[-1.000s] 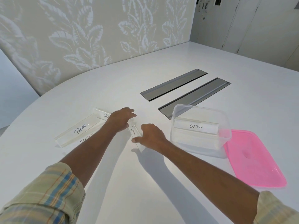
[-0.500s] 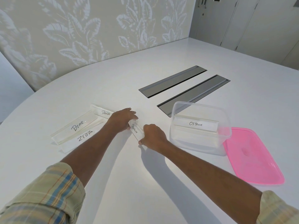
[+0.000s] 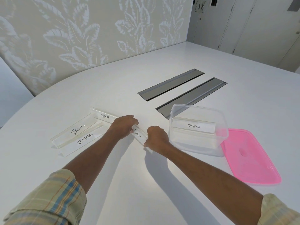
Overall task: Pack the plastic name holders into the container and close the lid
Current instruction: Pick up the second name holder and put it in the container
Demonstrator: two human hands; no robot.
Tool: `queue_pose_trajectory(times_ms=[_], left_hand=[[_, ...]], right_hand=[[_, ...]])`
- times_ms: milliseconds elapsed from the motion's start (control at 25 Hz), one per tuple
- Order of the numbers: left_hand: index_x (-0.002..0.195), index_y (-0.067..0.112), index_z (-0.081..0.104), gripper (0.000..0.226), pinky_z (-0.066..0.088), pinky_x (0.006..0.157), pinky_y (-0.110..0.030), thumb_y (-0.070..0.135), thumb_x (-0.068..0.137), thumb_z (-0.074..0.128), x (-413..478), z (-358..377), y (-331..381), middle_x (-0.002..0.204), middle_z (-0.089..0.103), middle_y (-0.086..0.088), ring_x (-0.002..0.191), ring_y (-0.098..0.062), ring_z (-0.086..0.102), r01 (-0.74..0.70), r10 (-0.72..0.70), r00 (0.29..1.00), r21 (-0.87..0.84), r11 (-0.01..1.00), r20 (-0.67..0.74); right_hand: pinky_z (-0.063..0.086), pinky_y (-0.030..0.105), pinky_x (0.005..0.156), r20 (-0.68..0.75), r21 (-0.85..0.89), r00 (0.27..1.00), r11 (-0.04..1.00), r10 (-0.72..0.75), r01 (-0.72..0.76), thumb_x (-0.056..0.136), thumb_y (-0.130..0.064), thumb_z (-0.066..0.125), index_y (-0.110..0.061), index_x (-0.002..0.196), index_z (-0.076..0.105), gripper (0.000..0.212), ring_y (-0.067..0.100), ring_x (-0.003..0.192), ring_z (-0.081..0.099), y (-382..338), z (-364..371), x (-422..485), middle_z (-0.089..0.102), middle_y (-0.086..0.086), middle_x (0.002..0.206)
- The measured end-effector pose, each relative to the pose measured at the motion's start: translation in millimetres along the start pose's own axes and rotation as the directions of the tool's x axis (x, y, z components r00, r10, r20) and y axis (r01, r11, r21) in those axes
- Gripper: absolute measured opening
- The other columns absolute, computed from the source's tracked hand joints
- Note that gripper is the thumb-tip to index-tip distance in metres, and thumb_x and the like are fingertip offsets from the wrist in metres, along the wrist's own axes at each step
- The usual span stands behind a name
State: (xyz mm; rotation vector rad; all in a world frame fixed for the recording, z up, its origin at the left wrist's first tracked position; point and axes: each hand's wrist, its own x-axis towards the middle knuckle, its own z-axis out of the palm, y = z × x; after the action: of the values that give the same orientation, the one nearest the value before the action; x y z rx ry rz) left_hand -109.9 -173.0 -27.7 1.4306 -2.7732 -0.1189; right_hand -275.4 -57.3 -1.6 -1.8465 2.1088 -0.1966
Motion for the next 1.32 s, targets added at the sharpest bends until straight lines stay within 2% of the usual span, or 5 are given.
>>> queue_pose_trajectory(times_ms=[320, 640, 760, 1040, 1320], left_hand=[[0.115, 0.022, 0.063, 0.035, 0.04, 0.071, -0.029, 0.001, 0.087, 0.062, -19, -8, 7, 0.115, 0.066, 0.007, 0.114, -0.018, 0.063, -0.038, 0.038, 0.999, -0.002, 0.999, 0.0], [0.115, 0.025, 0.058, 0.039, 0.043, 0.068, -0.031, -0.002, 0.088, 0.051, -42, -29, 3, 0.102, 0.074, 0.009, 0.102, -0.022, 0.067, 0.007, -0.007, 1.0, 0.007, 1.0, -0.016], [0.116, 0.026, 0.057, 0.04, 0.044, 0.066, -0.031, -0.002, 0.087, 0.055, -46, -49, 3, 0.101, 0.075, 0.01, 0.101, -0.023, 0.068, 0.005, -0.002, 0.998, 0.045, 0.999, -0.057], [0.116, 0.03, 0.058, 0.027, 0.041, 0.067, -0.032, 0.013, 0.094, 0.06, -39, -101, 26, 0.105, 0.072, 0.008, 0.1, -0.024, 0.066, 0.01, 0.006, 0.984, 0.087, 0.996, -0.18], [0.12, 0.028, 0.06, 0.024, 0.042, 0.069, -0.034, 0.021, 0.097, 0.061, -5, -138, 91, 0.107, 0.07, 0.002, 0.099, -0.028, 0.065, -0.066, 0.088, 0.966, 0.096, 0.993, -0.241]], right_hand=[[0.04, 0.029, 0.061, -0.017, -0.072, 1.0, 0.997, -0.001, 0.0, 0.078, -0.004, 0.069, -0.018, 0.064, 0.037, 0.038, 0.031, 0.071, 0.058, 3, -12, -9, 0.043, -0.002, 0.064], [0.038, 0.031, 0.062, -0.029, -0.128, 0.994, 0.987, -0.106, 0.101, 0.079, 0.001, 0.059, -0.018, 0.066, 0.034, 0.034, 0.031, 0.072, 0.053, -6, -41, -25, 0.04, -0.001, 0.067], [0.041, 0.031, 0.066, -0.073, -0.137, 0.988, 0.983, -0.133, 0.122, 0.08, 0.0, 0.06, -0.012, 0.086, 0.061, 0.014, 0.035, 0.087, 0.065, -7, -59, -25, 0.063, 0.005, 0.087], [0.053, 0.036, 0.086, -0.131, -0.1, 0.973, 0.979, -0.187, 0.175, 0.081, -0.017, 0.08, -0.022, 0.131, 0.068, 0.051, 0.031, 0.116, 0.066, 21, -116, -22, 0.069, 0.006, 0.127], [0.053, 0.035, 0.079, -0.202, -0.045, 0.965, 0.986, -0.165, 0.159, 0.077, -0.016, 0.082, -0.026, 0.115, 0.074, 0.041, 0.028, 0.103, 0.067, 83, -168, -33, 0.072, 0.001, 0.113]])
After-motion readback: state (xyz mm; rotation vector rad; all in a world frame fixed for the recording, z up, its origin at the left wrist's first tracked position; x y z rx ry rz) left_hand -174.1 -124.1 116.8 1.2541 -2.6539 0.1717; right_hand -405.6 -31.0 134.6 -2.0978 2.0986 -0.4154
